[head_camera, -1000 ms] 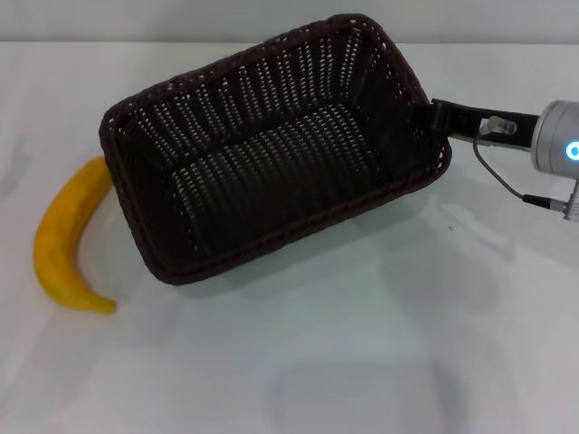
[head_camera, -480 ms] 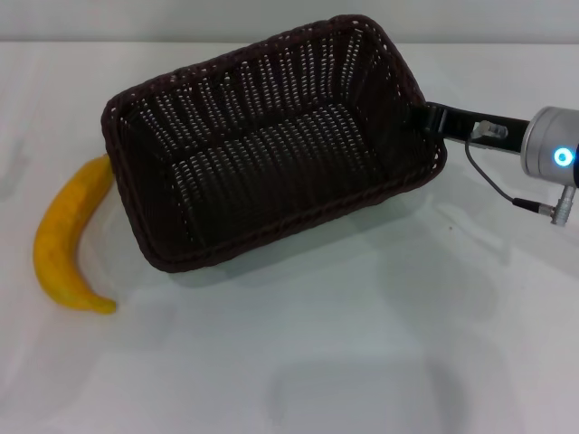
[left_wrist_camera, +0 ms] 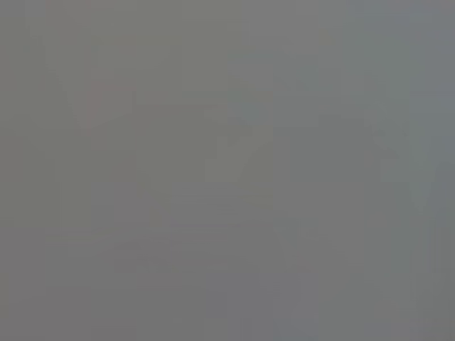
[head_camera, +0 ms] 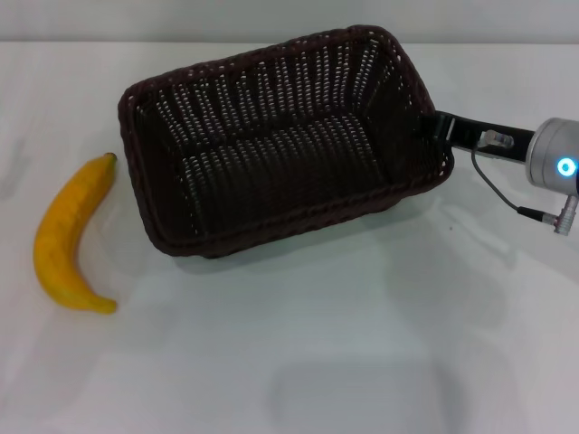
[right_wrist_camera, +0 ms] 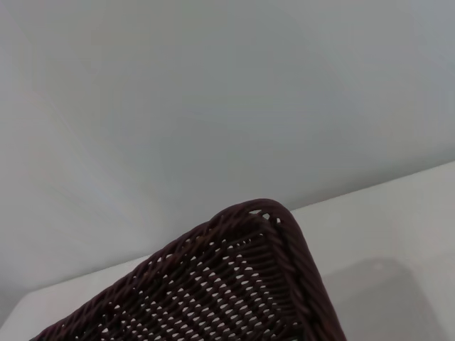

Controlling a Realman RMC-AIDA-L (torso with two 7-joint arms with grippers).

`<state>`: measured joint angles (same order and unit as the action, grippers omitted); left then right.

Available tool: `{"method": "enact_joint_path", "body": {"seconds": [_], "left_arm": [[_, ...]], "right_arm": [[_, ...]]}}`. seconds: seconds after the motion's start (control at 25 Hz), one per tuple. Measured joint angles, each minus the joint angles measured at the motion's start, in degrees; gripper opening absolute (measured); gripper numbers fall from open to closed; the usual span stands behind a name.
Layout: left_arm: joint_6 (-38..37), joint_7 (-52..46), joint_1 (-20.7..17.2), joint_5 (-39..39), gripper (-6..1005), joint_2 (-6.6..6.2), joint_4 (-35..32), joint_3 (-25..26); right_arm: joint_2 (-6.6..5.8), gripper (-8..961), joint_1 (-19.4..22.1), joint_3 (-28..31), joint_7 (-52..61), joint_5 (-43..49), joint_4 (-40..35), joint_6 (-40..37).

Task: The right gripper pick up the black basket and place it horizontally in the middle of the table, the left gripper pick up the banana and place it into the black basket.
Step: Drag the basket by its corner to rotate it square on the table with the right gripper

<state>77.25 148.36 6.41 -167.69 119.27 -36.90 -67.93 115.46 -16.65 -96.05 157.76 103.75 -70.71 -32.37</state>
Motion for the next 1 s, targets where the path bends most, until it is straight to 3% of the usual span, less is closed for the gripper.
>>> {"method": "enact_joint_path", "body": {"seconds": [0.84,1.0], "left_arm": [[-0.4,-0.1,0.1,0.0,879,-0.09,-0.1,0.0],[-0.5,-0.1,0.1,0.0,879,-0.09,0.0,0.0]], "right_arm": [[-0.25,178,1.8,-0.1,-0.8,-2.9,-0.9,0.8],[-0.24,241,2.3,-0.5,-1.6,-3.8,-1.5,1.5]]}}
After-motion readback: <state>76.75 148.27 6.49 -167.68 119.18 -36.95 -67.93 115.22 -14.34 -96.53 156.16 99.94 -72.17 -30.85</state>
